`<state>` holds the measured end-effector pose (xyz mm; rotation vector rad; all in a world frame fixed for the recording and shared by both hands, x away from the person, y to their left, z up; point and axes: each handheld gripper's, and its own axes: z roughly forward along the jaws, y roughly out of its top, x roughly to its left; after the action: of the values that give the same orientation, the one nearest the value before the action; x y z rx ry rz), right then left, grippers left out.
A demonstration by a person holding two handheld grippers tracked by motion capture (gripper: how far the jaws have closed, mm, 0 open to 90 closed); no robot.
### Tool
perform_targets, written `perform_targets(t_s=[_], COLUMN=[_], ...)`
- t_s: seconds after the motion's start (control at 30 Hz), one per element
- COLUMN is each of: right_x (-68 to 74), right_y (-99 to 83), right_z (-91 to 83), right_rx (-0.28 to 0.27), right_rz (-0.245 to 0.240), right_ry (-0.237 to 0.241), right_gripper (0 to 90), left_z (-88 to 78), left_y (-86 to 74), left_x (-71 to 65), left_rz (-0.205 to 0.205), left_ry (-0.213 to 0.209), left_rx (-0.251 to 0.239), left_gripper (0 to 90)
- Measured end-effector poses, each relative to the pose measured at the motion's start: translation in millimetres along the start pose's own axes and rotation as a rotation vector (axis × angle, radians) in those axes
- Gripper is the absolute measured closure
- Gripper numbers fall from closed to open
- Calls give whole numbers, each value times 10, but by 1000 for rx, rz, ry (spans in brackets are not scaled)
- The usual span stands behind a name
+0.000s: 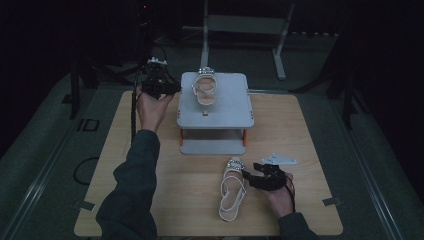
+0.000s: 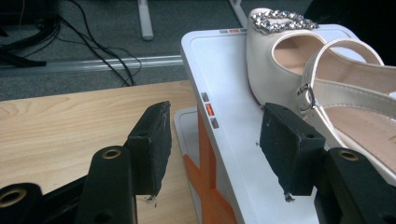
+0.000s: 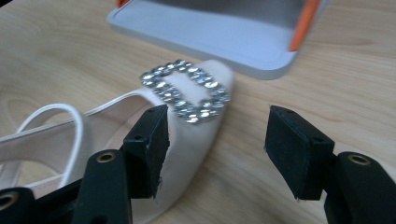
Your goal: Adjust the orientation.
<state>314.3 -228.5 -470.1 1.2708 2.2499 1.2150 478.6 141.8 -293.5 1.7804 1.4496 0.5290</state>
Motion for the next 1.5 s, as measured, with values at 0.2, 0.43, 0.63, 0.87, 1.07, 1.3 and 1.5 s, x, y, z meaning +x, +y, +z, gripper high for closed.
perform_targets(t_s=[0.2,0.43,0.63,0.87,1.07,1.3,1.5], right_x=[82,126,106,185,135,20,-199], right_y=[5,42,40,28,10,-10,52], right_z=[141,290,246,192,126,46,-67], right_rx=[57,120,127,124,113,101,89], right_rz=[-22,-9,-7,-83,-77,-48,-13], right_ry=[31,31,1,-45,-77,-110,-179], right_gripper=[396,434,617,725,783,800,801], left_z=[5,32,43,16,14,12,9], left_y=[-5,-11,-15,-12,-12,-7,-11], left_x=[4,-11,-9,8,27,26,42], left_rz=[-4,1,4,1,-3,-3,-2], left_ry=[2,1,2,3,4,4,9], left_rx=[1,11,15,9,9,8,11], left_gripper=[438,438,437,437,438,438,438])
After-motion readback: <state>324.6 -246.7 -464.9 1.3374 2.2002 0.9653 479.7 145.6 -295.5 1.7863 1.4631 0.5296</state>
